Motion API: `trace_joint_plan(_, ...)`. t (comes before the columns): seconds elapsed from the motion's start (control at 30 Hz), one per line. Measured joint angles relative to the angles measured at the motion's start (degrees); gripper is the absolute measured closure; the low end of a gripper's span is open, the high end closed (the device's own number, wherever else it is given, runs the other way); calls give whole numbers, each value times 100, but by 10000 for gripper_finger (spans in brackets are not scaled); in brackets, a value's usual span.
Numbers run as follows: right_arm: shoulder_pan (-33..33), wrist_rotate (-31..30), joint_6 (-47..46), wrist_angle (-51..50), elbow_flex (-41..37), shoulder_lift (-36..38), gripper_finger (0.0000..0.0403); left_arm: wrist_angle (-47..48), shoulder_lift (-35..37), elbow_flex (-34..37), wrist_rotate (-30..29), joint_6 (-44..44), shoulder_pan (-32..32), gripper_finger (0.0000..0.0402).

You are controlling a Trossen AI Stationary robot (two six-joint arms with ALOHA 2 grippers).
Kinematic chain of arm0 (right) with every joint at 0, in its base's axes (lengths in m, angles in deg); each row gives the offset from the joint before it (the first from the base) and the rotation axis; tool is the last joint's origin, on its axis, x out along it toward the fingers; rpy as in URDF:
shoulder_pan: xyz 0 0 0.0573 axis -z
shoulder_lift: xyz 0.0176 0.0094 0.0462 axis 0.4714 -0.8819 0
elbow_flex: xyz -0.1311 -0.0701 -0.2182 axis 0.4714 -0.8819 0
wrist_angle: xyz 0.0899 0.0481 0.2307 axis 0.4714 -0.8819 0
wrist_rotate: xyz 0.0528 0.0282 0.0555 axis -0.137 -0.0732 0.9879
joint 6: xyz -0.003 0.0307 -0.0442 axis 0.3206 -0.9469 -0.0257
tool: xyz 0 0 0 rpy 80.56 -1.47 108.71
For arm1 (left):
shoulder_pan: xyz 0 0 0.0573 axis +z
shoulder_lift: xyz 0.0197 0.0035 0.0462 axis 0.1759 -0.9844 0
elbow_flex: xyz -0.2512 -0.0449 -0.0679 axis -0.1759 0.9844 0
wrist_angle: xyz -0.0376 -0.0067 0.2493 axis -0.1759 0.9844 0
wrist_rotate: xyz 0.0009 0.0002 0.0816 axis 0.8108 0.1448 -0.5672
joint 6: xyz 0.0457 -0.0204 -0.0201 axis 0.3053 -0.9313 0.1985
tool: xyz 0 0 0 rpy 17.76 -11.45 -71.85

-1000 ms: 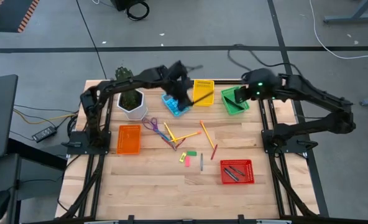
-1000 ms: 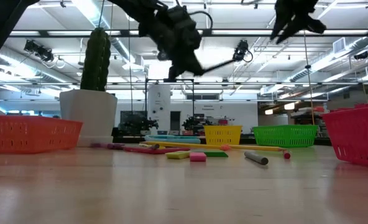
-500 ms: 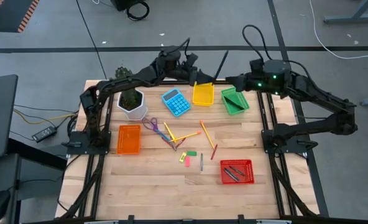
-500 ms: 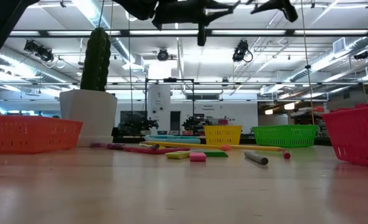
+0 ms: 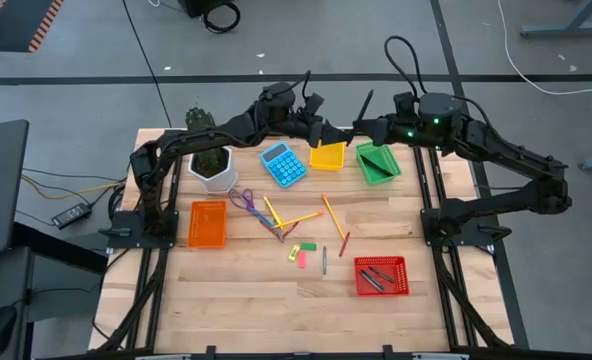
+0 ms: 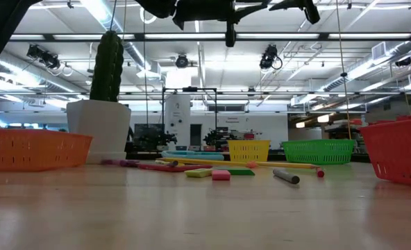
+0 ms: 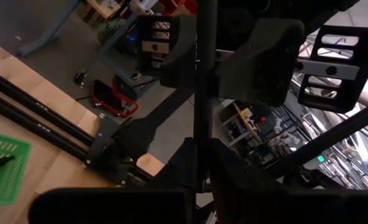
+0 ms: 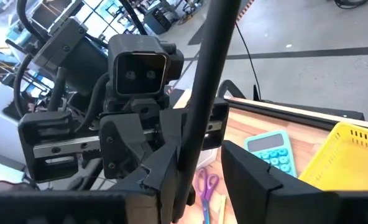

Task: Sort crayons/erasers/pens/pencils in bins
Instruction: Put the black pen into the green bin

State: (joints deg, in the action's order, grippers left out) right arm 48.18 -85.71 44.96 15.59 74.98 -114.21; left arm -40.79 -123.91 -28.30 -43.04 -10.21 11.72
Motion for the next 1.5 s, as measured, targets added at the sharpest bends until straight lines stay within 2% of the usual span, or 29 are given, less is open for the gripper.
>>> trace_joint_plan(0.17, -139, -7, 170, 0, 0, 21, 296, -13, 0, 0, -18, 17, 12, 373)
trace_joint_plan(0.5, -199, -25, 410, 40, 0, 21, 383, 2, 2, 0, -39, 21, -17, 367)
trace_joint_plan(0.83, -197, 82, 452, 50, 0, 23, 399, 10, 2, 0, -20, 2, -17, 382)
trace_joint_plan(1.0, -195, 252, 406, 36, 0, 27, 387, 11, 2, 0, -2, 16, -18, 382)
trace_joint_plan(1.33, -197, 384, 312, -46, 0, 16, 290, 57, 2, 0, -24, 35, -20, 385)
trace_joint_plan(1.5, -171, 384, 315, -39, 0, 18, 281, 92, 2, 0, 140, 15, -26, 390)
